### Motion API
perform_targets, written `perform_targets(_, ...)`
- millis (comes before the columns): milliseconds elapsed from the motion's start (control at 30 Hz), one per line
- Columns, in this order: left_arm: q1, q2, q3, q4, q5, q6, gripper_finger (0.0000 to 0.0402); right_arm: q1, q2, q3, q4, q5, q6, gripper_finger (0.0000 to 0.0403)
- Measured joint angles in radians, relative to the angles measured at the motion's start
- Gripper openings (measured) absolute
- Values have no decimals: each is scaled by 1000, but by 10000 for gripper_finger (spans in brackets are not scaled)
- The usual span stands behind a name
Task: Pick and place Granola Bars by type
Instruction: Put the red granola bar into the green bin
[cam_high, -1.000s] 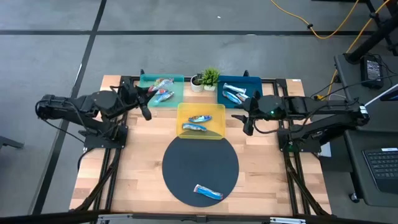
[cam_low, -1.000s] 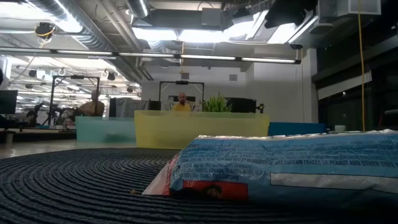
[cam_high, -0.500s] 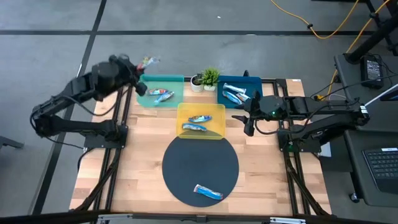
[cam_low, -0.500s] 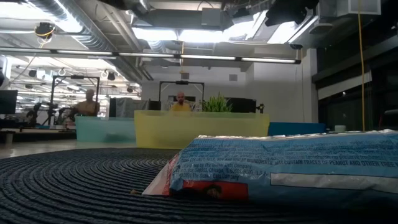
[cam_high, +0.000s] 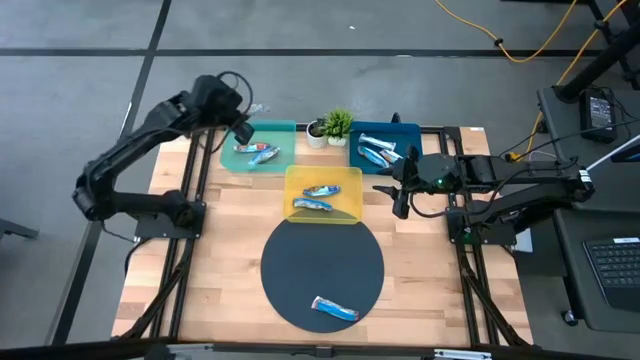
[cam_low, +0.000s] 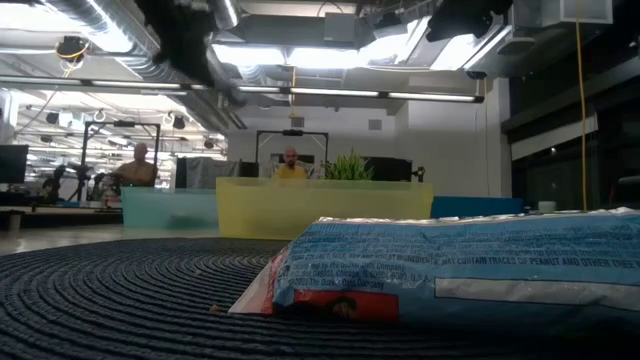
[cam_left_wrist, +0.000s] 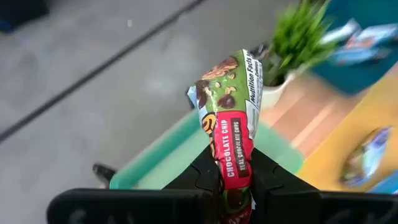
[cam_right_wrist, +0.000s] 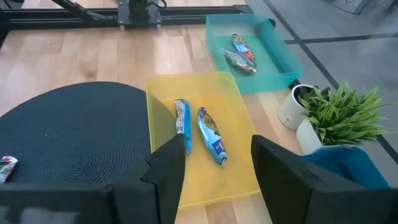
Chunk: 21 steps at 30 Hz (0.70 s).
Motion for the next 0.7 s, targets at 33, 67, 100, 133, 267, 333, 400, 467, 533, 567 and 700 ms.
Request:
perform_targets(33,11,16,-16,6,2,8,27,0,0,0,0,0,0,185)
perform_targets(67,21,33,-31,10,2,12,27,0,0,0,-1,-1,1,185)
perform_targets(100,31,52,-44,12,2,13,27,0,0,0,-2,-4,5,185)
perform_targets(133,39,69,-56,16,4,13,28,0,0,0,-5,-9,15,185)
perform_targets(267,75,125,-103,61,27,13,29,0,0,0,-30,-18,26,185)
perform_targets(333,92,157,-121,83,48,13,30,0,0,0,-42,-19,30,185)
perform_targets(400,102,186,-143,111,63,13,30,0,0,0,-54,-19,37,185)
perform_targets(467,110,216,-167,142,86,13,30,0,0,0,-59,-19,42,185)
perform_targets(533,116,253,-187,155,106,13,30,0,0,0,-66,-19,43,185)
perform_targets(567,118,272,-194,161,113,13,30,0,0,0,-71,-19,43,185)
perform_targets(700,118,343,-225,186,115,13,31,0,0,0,-82,-19,43,185)
